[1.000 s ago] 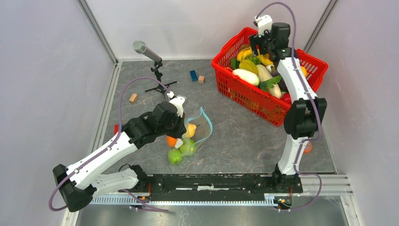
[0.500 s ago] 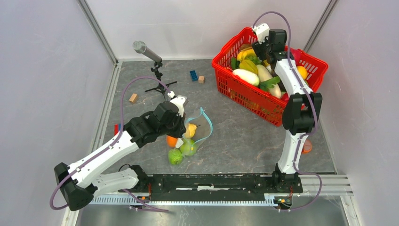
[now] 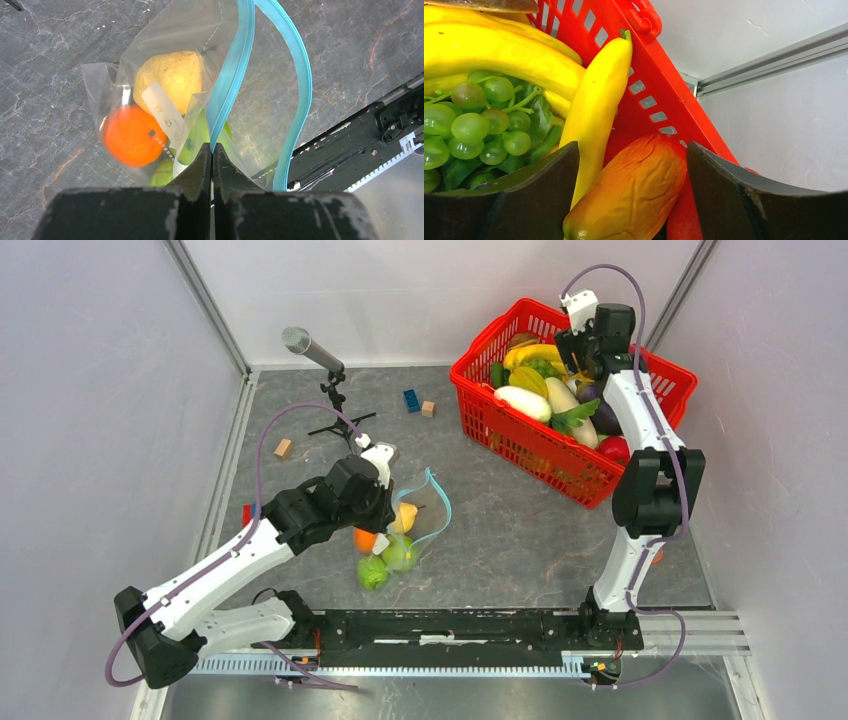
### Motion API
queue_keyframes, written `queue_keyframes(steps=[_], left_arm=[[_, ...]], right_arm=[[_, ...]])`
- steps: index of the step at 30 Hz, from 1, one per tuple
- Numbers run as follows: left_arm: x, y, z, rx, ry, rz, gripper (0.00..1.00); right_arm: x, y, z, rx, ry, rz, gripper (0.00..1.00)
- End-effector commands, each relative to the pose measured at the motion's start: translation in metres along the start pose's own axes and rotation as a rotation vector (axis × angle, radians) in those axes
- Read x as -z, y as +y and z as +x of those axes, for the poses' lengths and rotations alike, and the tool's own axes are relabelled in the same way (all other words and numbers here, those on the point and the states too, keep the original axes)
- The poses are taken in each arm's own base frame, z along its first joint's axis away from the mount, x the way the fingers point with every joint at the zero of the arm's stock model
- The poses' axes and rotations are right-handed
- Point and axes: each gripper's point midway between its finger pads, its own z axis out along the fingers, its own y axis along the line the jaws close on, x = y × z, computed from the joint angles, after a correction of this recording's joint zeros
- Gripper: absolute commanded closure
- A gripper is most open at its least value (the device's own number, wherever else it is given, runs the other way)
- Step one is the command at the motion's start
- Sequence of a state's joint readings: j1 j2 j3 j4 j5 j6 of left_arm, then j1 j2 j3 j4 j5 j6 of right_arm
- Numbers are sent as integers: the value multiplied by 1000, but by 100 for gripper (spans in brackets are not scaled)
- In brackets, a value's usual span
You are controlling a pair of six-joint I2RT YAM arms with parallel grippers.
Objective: Place the food in the zip-top bag and seal the zipper
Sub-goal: Pick up the fake fruit from the bin.
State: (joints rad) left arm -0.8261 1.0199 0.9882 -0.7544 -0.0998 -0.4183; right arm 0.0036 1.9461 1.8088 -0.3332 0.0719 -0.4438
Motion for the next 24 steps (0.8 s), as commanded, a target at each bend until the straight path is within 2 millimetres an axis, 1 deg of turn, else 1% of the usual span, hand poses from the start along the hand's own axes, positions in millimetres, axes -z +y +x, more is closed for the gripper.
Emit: queue_keyframes(steps=[1, 2, 3, 5, 7, 8, 9, 12, 13, 15, 16, 17, 20, 24], left_arm=[[8, 1, -10, -16, -40, 0, 98], [8, 2, -10, -14, -42, -1, 98], [8, 2, -9, -12, -41, -1, 98], [8, 1, -10, -10, -41, 0, 98], [9, 1, -11, -12, -42, 3, 98], [9, 0, -11, -10, -44, 4, 98], [9, 0, -11, -8, -45, 4, 98], [9, 0, -12, -9, -46, 4, 98], [9, 0, -11, -10, -45, 4, 98], [9, 0, -11, -11, -45, 7, 98], [10, 0, -11, -9, -46, 8, 98], [10, 0, -10, -10, -46, 8, 98], [12, 1, -10, -3, -53, 10, 98], [15, 2, -9, 2, -63, 12, 98]], right_arm=[[12, -13, 1, 17, 31, 59, 17], [11, -14, 3, 17, 43, 65, 14], [11, -13, 4, 14, 51, 61, 14], [12, -12, 6, 0, 53, 62, 20], [17, -16, 4, -22, 59, 79, 34], [19, -17, 3, -32, 62, 81, 39], [23, -17, 0, -42, 54, 75, 45], [34, -17, -11, -84, 17, 66, 57], [38, -18, -13, -94, 10, 67, 64], [46, -16, -20, -109, -5, 63, 67], [50, -13, -23, -107, -13, 55, 72], [55, -11, -26, -108, -21, 50, 75], [70, -8, -33, -134, -64, 51, 77], [96, -11, -42, -176, -122, 58, 80]])
